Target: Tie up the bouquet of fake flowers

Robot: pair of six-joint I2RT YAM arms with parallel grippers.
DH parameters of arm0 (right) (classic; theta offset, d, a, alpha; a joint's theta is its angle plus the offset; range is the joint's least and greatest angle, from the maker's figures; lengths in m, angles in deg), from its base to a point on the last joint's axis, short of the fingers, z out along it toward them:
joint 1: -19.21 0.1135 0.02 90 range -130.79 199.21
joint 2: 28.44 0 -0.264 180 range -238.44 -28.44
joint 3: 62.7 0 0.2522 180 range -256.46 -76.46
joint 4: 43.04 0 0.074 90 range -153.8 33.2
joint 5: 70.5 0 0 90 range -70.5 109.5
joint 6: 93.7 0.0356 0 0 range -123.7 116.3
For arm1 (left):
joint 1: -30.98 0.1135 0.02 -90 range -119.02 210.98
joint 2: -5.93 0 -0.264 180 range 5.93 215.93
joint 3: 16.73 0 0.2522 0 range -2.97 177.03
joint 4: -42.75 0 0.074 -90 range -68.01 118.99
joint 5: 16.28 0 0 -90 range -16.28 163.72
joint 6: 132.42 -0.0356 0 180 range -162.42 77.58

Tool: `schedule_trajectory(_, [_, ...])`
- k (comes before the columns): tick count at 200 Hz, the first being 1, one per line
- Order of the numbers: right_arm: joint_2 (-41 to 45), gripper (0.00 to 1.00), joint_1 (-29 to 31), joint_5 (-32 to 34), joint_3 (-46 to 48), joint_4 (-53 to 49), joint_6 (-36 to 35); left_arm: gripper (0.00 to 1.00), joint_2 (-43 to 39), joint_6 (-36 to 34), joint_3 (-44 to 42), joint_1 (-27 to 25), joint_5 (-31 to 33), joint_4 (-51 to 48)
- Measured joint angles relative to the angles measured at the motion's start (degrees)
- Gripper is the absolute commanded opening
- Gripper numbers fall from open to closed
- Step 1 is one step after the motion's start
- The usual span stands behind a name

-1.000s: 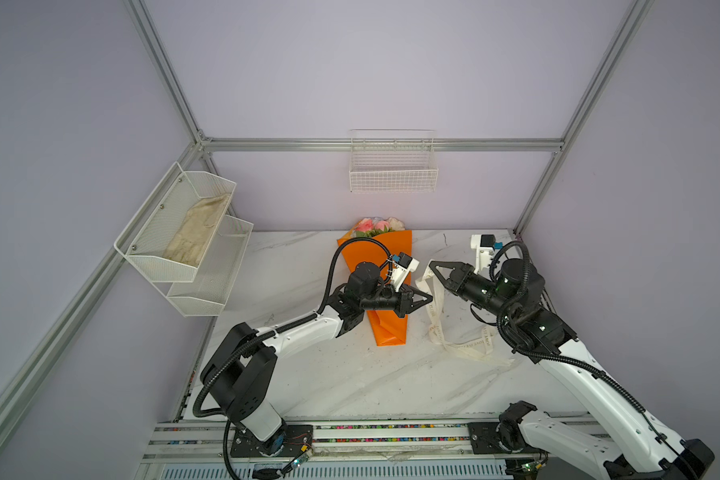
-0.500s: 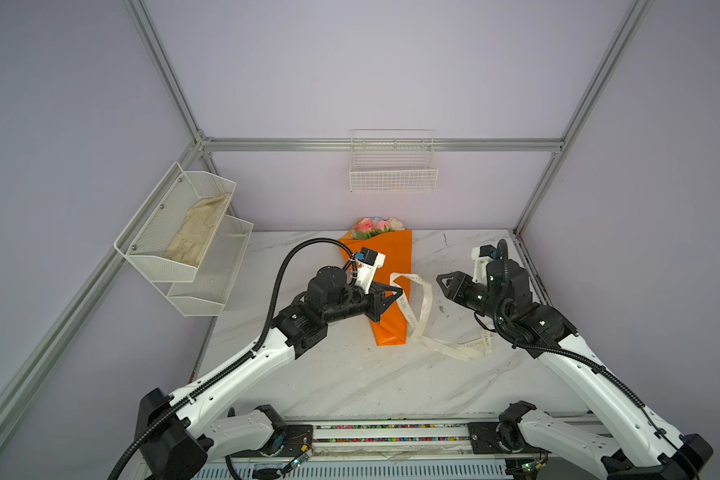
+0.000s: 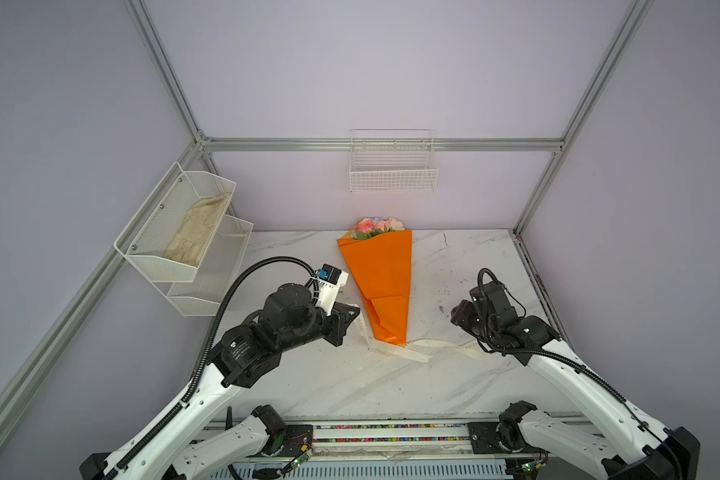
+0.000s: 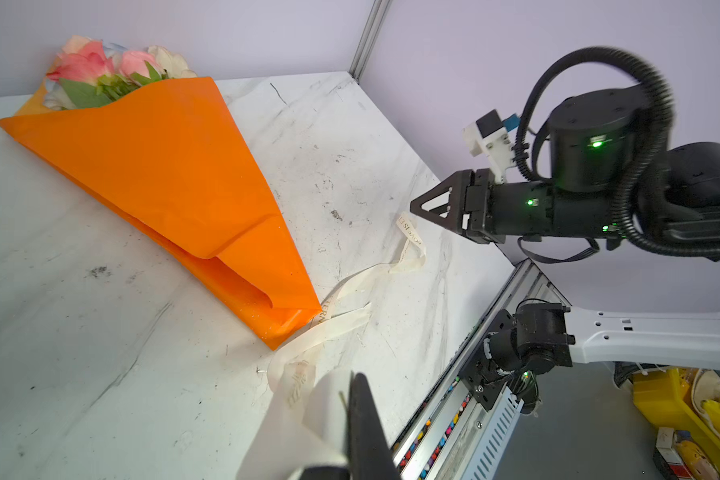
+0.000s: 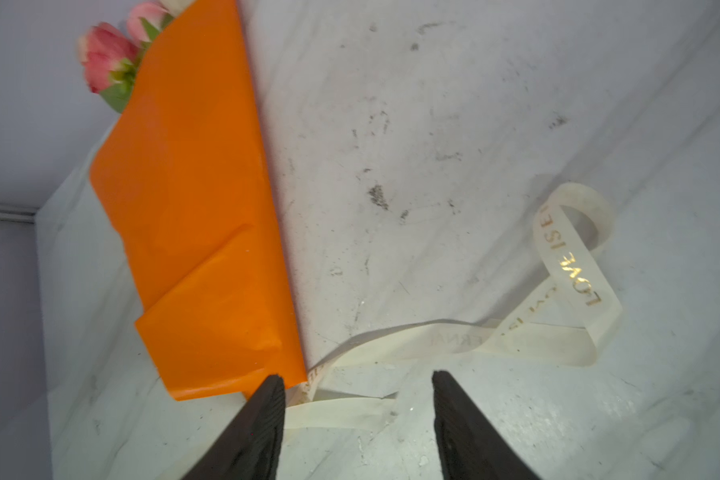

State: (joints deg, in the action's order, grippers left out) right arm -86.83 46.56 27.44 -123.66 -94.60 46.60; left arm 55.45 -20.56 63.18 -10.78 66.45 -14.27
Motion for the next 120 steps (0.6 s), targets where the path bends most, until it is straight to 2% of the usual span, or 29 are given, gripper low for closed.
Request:
schedule_trajectory(35, [-4.28,0.60,-3.52,2.60,5.14,-1.31,2.19,0.00,-1.38,-2.56,1.62,0.00,2.54,-4.83])
schedule_trajectory(80, [-2.73,0.59,-11.67,6.16,9.38,-1.05,3.08,0.00,-0.59,-5.33,1.90,0.00,7.13,-10.49])
schedule_trajectory(120, [-4.33,0.59,-13.11,2.54,13.11,4.85,2.27,0.00,0.26,-6.47,1.90,0.00,8.02,-11.21])
